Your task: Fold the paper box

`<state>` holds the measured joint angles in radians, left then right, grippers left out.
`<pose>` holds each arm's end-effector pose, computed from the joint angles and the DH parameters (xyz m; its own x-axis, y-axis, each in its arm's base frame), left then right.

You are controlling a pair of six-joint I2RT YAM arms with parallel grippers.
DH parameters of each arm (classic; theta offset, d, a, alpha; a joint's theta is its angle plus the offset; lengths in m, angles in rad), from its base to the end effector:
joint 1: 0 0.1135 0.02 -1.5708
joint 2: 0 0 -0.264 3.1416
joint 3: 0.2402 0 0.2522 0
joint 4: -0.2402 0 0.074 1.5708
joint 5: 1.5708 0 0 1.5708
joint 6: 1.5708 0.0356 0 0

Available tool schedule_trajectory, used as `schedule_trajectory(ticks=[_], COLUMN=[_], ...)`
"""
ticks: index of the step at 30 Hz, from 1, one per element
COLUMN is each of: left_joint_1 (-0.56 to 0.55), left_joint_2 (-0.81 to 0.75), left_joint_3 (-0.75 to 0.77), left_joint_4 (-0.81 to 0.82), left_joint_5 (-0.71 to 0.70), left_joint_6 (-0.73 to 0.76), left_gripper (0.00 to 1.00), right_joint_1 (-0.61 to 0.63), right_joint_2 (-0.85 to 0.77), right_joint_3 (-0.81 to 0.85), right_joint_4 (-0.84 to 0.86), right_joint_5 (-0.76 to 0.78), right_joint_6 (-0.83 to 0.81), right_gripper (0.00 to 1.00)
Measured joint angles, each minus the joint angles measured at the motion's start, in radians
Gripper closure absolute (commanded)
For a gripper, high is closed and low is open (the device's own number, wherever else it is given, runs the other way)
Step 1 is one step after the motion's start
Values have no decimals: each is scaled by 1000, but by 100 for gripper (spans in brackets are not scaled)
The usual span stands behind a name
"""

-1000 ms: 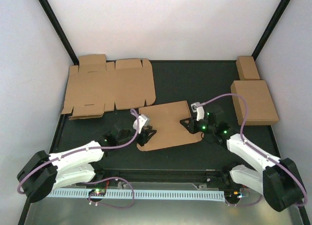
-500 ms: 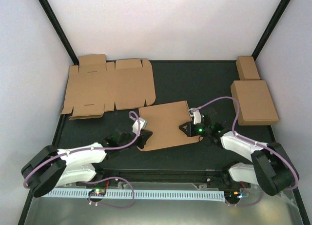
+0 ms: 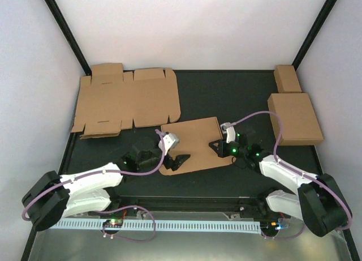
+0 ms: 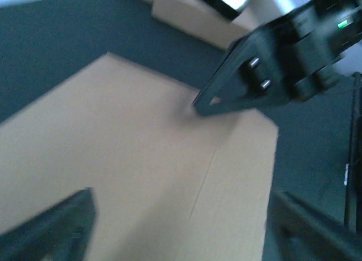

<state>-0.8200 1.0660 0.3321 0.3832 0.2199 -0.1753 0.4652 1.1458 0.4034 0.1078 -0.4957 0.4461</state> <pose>0.1420 -0.1636 0.1877 -0.3796 0.1573 -0.9117 0.7993 0.5519 -0.2376 0.1864 0.1125 0.1702 -0.7960 0.0251 -0.6048 -0.4362 0.6690 0.6018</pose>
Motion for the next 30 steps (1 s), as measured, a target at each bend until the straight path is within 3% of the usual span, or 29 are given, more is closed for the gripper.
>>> schedule_trajectory(ticks=[11, 24, 30], left_joint_1=[-112, -211, -237], left_joint_2=[92, 208, 279], left_joint_3=[108, 147, 189], left_joint_4=[80, 213, 196], left_joint_5=[77, -19, -23], left_joint_6=[443, 737, 818], left_gripper=[1, 1, 1], right_joint_1=[0, 0, 0], right_joint_2=[-42, -77, -95], right_joint_3=[16, 43, 43], right_joint_4=[-42, -94, -110], right_joint_5=[23, 44, 50], right_joint_6=[-6, -26, -26], right_gripper=[96, 96, 95])
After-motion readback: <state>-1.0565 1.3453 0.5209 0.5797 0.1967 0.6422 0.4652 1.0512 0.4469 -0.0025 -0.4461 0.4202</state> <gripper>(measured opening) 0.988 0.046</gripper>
